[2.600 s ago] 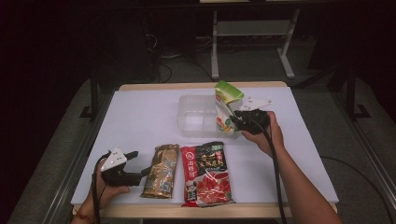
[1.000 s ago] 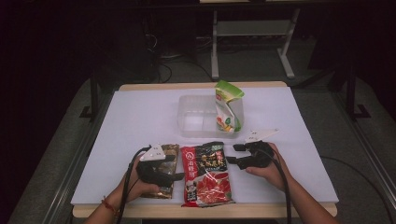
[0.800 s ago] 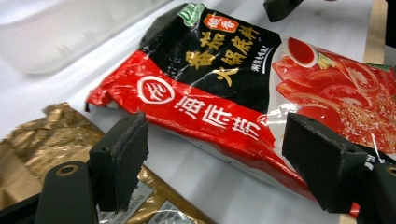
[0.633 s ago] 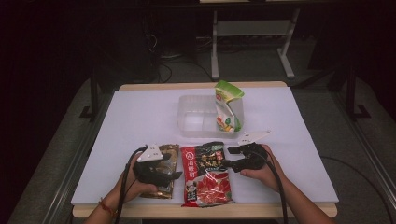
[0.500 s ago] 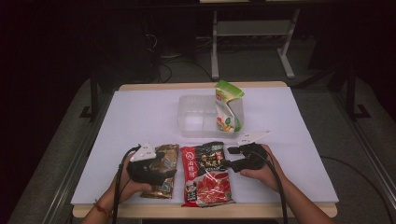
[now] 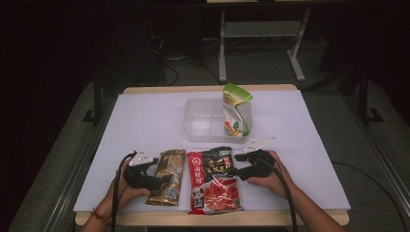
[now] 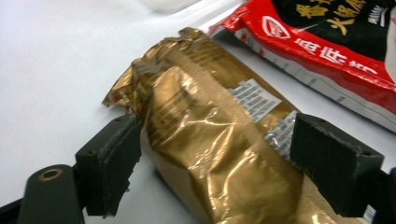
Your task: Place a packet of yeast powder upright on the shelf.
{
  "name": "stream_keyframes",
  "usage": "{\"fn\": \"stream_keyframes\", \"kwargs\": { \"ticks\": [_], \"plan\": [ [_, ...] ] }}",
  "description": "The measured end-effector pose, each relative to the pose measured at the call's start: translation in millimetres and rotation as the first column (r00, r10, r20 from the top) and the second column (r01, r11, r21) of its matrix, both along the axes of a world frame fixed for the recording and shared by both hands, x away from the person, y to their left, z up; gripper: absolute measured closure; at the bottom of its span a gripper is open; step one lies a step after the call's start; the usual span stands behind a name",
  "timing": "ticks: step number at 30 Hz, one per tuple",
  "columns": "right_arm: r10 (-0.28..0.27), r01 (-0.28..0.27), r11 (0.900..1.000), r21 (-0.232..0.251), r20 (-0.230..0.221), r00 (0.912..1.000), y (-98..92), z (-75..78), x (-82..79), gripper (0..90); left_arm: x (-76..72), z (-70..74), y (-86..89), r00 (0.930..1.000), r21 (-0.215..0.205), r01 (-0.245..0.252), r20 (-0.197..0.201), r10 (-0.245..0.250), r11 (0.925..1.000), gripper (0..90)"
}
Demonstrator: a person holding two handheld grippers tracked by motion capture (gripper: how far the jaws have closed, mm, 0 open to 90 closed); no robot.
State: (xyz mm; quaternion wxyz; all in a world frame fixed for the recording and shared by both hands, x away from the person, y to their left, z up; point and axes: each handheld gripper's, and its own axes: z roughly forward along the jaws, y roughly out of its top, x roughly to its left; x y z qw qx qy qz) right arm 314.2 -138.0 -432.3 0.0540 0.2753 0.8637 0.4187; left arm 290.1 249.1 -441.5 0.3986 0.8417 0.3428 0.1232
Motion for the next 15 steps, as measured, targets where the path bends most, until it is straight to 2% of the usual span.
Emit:
{"fn": "stream_keyframes", "kwargs": {
  "ticks": [5, 8, 11, 12, 15],
  "plan": [
    [-0.003, 0.003, 1.0, -0.006, -0.002, 1.0, 0.8, -1.6, 0.9, 39.0, -0.2, 0.2, 0.8, 1.0, -0.002, -0.009, 0.004, 0.009, 1.0, 15.7],
    [-0.014, 0.014, 1.0, -0.017, -0.005, 0.9999, 1.0, -4.3, 2.8, 38.8, -4.8, 1.3, -8.5, 0.9992, 0.012, 0.036, 0.018, -0.036, 0.9993, 15.7],
    [-0.015, 0.015, 1.0, -0.024, -0.011, 0.9998, 1.0, -7.4, 4.7, 38.2, -4.6, 0.9, -9.8, 0.9992, 0.02, 0.032, 0.024, -0.033, 0.9993, 15.5],
    [-0.018, 0.018, 1.0, -0.021, -0.016, 0.9997, 0.9, -7.7, 4.9, 38.1, -2.2, 0.1, -6.2, 0.9999, 0.001, 0.012, 0.007, -0.012, 0.9999, 15.5],
    [-0.018, 0.018, 1.0, -0.017, -0.019, 0.9996, 0.7, -8.1, 5.2, 38.1, 0.5, -2.0, -2.1, 0.9999, -0.015, -0.003, -0.017, 0.003, 0.9999, 15.5]
  ]
}}
